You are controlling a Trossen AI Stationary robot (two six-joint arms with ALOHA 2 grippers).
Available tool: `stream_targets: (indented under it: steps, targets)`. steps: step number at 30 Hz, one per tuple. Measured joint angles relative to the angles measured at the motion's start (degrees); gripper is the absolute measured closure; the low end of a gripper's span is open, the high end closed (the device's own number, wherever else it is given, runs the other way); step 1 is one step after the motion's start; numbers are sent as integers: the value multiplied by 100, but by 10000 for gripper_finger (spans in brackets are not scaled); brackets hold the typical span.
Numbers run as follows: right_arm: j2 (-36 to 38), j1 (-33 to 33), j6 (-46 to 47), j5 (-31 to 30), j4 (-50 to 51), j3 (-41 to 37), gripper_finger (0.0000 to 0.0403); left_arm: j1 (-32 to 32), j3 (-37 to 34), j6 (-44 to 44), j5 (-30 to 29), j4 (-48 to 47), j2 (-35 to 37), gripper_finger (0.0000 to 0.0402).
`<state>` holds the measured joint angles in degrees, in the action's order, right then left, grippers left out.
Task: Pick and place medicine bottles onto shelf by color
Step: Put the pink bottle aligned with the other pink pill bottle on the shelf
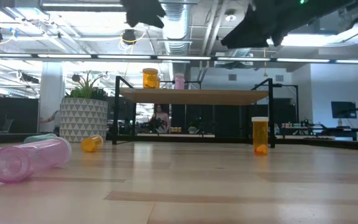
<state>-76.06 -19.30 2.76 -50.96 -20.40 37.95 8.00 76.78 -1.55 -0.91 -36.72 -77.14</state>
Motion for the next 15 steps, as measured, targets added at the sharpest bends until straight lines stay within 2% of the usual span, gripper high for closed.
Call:
stream_targets:
  steps: [7, 15]
  targets:
    - [221, -161, 22, -2, -39, 2, 199, -1446, -1146, -1302, -607, 309, 796, 209]
    - [271, -502, -17, 3, -599, 2, 203, -2602, -1864, -2167, -1366, 361, 1017, 209]
